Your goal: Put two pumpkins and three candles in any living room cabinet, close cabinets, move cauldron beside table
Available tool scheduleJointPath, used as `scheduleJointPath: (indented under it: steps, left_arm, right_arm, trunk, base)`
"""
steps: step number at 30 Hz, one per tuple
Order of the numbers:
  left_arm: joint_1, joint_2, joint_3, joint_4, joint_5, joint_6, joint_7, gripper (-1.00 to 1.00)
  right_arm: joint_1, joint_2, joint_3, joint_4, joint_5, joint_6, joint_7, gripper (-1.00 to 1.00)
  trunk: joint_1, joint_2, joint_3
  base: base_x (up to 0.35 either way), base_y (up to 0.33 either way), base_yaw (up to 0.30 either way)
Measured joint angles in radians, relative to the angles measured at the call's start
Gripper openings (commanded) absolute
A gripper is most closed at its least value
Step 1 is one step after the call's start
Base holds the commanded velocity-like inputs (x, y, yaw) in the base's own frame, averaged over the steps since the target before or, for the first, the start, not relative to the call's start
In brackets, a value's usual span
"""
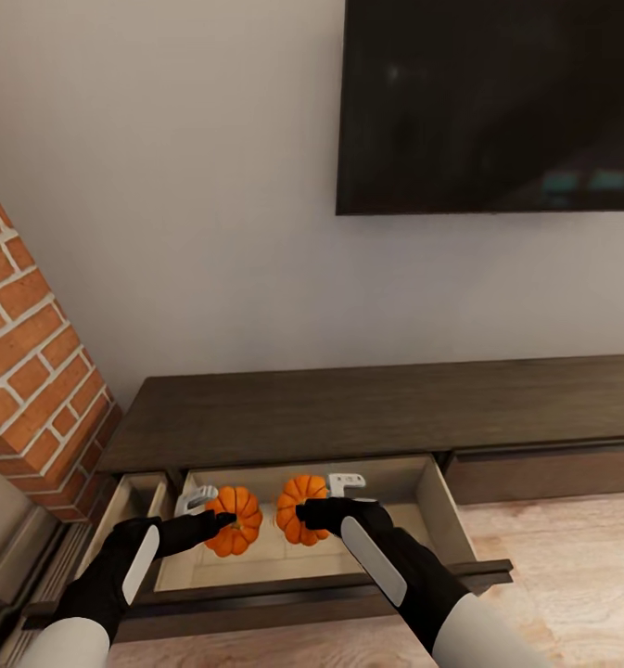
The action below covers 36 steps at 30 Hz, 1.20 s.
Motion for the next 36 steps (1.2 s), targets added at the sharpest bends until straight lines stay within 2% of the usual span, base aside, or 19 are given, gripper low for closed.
scheduleJointPath:
  steps: [3, 6, 9, 11, 15, 22, 28, 36]
  left_arm:
    - [0.0, -0.002, 0.0, 0.0, -0.016, -0.003, 0.004, -1.0]
    - [0.0, -0.006, 0.004, 0.001, -0.05, -0.004, 0.053, -1.0]
    - [0.0, -0.009, 0.006, 0.001, -0.052, -0.005, 0.119, -1.0]
    - [0.0, -0.01, 0.006, 0.001, -0.047, -0.004, 0.135, -1.0]
    - [0.0, -0.011, 0.007, 0.001, -0.05, -0.015, 0.142, -1.0]
    - [0.0, -0.011, 0.011, 0.001, -0.044, -0.073, 0.143, -1.0]
    - [0.0, -0.011, 0.011, 0.001, -0.044, -0.08, 0.144, -1.0]
    - [0.0, -0.011, 0.011, 0.001, -0.044, -0.081, 0.144, -1.0]
  right_arm:
    - [0.0, 0.007, 0.001, -0.003, -0.008, -0.004, -0.046, -1.0]
    - [0.0, 0.01, 0.001, -0.002, -0.009, -0.005, -0.061, -1.0]
    - [0.0, 0.011, 0.001, 0.0, -0.009, -0.007, -0.066, -1.0]
    - [0.0, 0.011, 0.001, 0.0, -0.009, -0.009, -0.068, -1.0]
    - [0.0, 0.012, 0.001, 0.001, -0.009, -0.01, -0.07, -1.0]
    - [0.0, 0.015, 0.001, 0.004, -0.008, -0.012, -0.07, -1.0]
    - [0.0, 0.015, 0.001, 0.003, -0.011, -0.053, -0.067, -1.0]
    - [0.001, 0.015, 0.002, -0.005, -0.011, -0.062, -0.054, -1.0]
  trunk:
    - [0.012, -0.021, -0.009]
    - [0.023, -0.042, -0.019]
    - [0.035, -0.063, -0.028]
    - [0.042, -0.077, -0.034]
    - [0.058, -0.105, -0.047]
    - [0.084, -0.154, -0.069]
    - [0.107, -0.196, -0.088]
    - [0.138, -0.252, -0.113]
  base:
    - [0.0, 0.0, 0.0]
    - [0.0, 0.0, 0.0]
    - [0.0, 0.0, 0.0]
    - [0.0, 0.0, 0.0]
    - [0.0, 0.0, 0.0]
    - [0.0, 0.0, 0.0]
    - [0.0, 0.0, 0.0]
    - [0.0, 0.0, 0.0]
